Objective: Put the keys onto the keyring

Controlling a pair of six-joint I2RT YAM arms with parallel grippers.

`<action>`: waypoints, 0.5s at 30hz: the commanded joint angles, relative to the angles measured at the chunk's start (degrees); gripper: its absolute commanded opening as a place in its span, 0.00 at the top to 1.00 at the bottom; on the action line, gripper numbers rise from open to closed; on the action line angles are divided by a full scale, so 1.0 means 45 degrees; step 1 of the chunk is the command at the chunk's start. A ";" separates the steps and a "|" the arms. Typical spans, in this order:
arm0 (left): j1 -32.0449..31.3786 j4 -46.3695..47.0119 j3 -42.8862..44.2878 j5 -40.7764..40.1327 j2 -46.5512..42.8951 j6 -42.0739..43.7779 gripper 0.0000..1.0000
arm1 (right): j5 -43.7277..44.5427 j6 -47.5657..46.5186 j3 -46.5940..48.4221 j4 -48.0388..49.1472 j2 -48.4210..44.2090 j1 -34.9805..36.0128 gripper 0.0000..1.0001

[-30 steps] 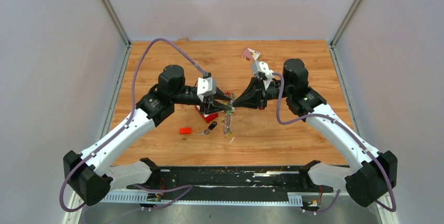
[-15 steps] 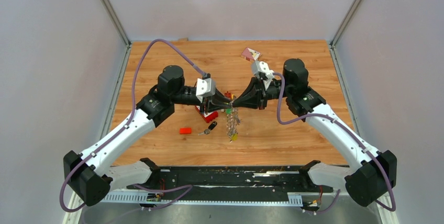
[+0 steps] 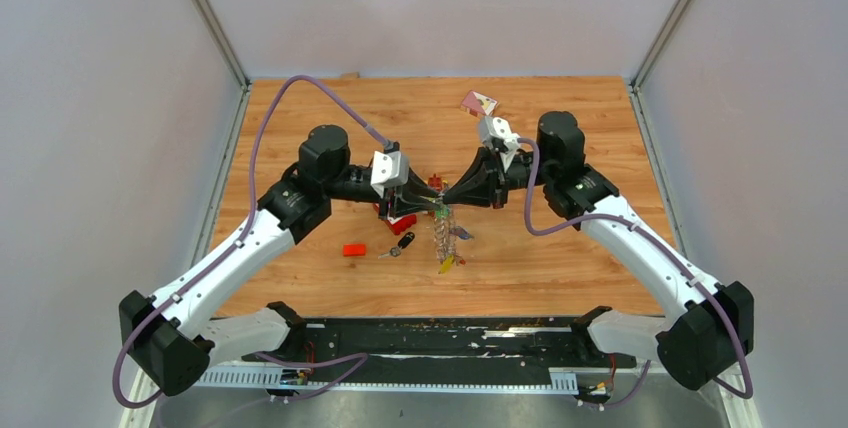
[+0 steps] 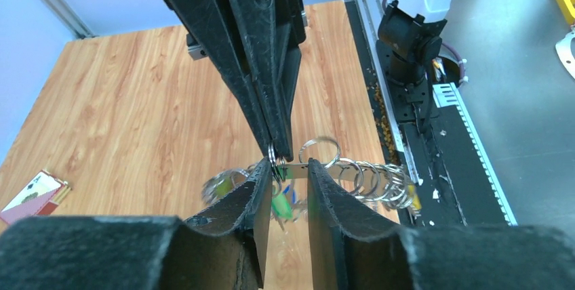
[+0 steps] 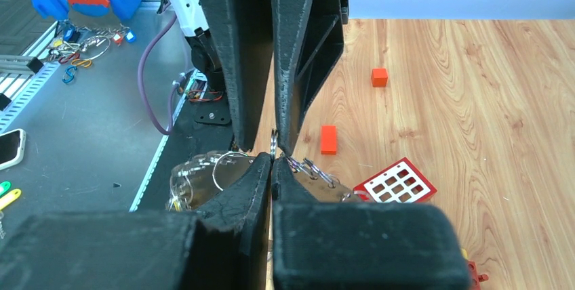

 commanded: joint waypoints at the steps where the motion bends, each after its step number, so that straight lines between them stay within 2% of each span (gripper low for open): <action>1: -0.0056 0.0114 0.0114 0.0733 -0.0407 0.0266 0.67 | 0.0038 -0.0361 0.0025 0.0407 0.0044 -0.0052 1.00; 12: -0.0056 0.0414 -0.0041 0.0649 -0.0179 0.0173 0.73 | -0.0030 -0.0329 0.0023 0.0426 0.0066 -0.0051 1.00; 15: -0.0057 0.0543 -0.0043 0.0355 -0.0073 0.0026 0.78 | -0.0112 -0.0286 -0.0011 0.0481 0.0064 -0.0062 1.00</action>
